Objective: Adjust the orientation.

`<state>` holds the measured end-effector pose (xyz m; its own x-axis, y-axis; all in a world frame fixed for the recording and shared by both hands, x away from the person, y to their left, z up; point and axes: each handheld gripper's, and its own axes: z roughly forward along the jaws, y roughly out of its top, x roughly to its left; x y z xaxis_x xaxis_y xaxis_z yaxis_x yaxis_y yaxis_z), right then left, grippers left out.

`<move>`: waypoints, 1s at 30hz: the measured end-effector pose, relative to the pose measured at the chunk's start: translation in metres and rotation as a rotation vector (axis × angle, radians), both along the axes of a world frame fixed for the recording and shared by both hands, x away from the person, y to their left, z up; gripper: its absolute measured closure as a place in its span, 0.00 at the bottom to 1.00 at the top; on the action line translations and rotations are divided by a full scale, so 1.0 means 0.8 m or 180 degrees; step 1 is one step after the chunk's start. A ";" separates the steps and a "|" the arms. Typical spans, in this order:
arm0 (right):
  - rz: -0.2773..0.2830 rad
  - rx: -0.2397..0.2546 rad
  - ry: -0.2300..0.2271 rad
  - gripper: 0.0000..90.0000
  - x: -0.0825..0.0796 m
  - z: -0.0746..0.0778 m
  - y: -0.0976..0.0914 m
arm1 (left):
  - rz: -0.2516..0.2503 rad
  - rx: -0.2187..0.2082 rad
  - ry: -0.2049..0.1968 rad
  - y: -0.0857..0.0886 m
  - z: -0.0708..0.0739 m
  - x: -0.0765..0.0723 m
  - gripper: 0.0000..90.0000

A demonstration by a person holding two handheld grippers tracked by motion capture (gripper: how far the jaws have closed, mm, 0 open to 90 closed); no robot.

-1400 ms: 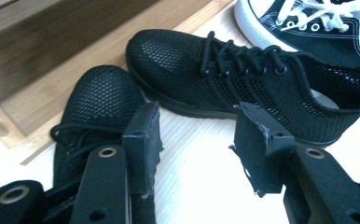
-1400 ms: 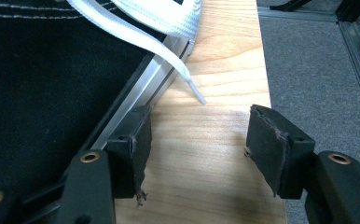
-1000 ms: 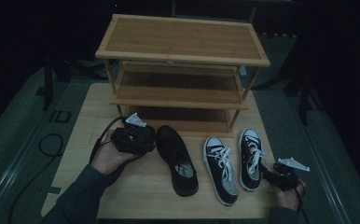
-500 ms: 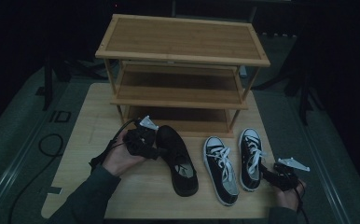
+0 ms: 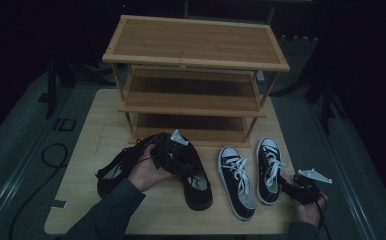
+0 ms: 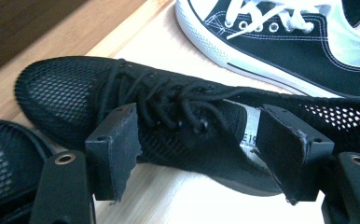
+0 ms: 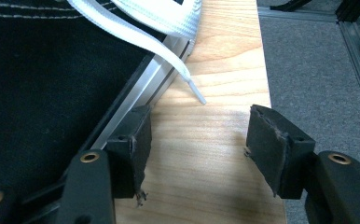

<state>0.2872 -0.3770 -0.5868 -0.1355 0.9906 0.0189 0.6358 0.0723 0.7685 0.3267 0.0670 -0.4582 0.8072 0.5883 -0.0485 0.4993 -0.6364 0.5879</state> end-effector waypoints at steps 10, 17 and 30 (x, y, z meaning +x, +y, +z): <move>0.0001 0.0002 -0.0001 0.44 0.000 0.000 0.000 | 0.0150 0.0157 0.0126 -0.007 -0.018 0.002 0.64; -0.0002 0.0007 0.0004 0.44 0.000 0.000 0.000 | 0.0246 0.0189 0.0109 0.010 -0.015 -0.004 0.93; 0.0000 0.0005 0.0005 0.44 0.000 0.000 0.000 | 0.0315 0.0074 0.0050 0.054 -0.013 -0.011 0.95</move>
